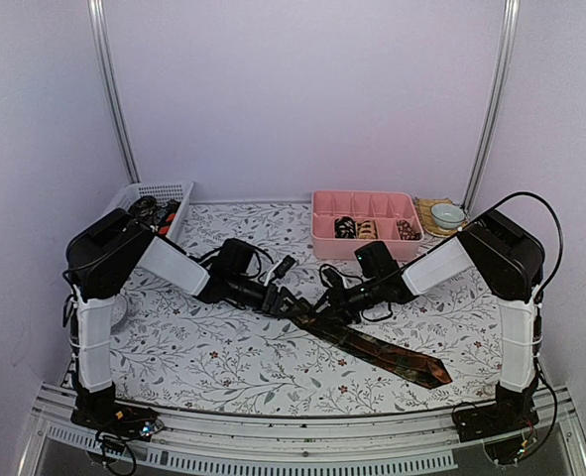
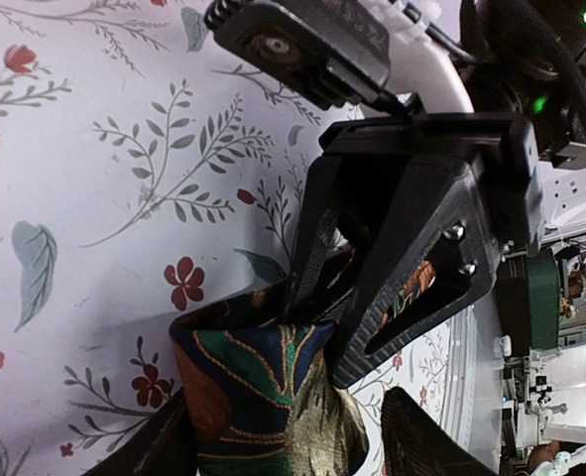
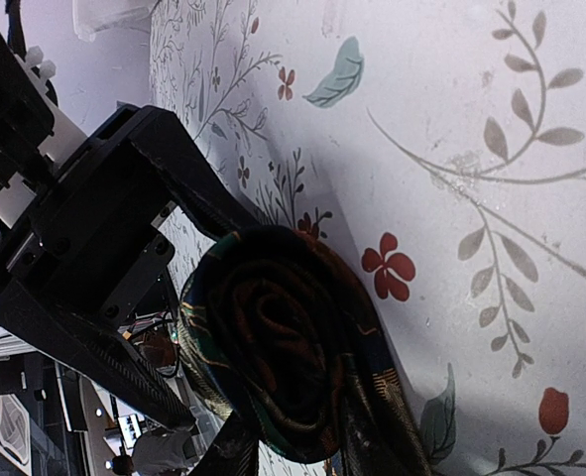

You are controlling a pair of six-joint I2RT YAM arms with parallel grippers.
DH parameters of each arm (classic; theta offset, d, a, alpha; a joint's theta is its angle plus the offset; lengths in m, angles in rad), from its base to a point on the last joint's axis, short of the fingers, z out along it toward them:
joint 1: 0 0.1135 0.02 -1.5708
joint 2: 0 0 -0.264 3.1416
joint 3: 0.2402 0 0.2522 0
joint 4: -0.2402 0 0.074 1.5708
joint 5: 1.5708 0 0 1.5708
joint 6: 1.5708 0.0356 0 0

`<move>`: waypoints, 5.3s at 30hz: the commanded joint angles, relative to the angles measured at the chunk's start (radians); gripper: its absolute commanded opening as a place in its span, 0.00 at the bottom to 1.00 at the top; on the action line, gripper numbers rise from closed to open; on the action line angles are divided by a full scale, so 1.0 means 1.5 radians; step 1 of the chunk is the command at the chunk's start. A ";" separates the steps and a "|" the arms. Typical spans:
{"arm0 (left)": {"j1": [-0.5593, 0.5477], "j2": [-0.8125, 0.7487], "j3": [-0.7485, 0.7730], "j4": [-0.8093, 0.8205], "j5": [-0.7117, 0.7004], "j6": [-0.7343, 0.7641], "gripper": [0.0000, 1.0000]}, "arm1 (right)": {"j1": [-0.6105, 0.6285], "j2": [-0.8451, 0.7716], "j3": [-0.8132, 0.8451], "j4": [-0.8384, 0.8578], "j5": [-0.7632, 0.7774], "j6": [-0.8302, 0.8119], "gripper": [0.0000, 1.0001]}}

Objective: Roll the ties
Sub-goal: Roll the tie at the center of the board.

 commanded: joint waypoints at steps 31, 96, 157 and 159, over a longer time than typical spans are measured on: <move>-0.035 0.008 -0.064 -0.044 -0.142 -0.107 0.06 | -0.004 -0.127 -0.046 -0.181 0.141 -0.139 0.43; -0.292 -0.020 0.166 -0.585 -1.055 0.155 0.07 | -0.002 -0.228 -0.045 -0.217 0.096 -0.224 0.56; -0.271 -0.135 0.084 -0.482 -0.685 0.225 0.48 | 0.026 -0.151 -0.173 -0.060 0.054 -0.037 0.27; -0.263 -0.140 0.077 -0.481 -0.667 0.223 0.48 | 0.026 -0.139 -0.171 -0.065 0.061 -0.044 0.27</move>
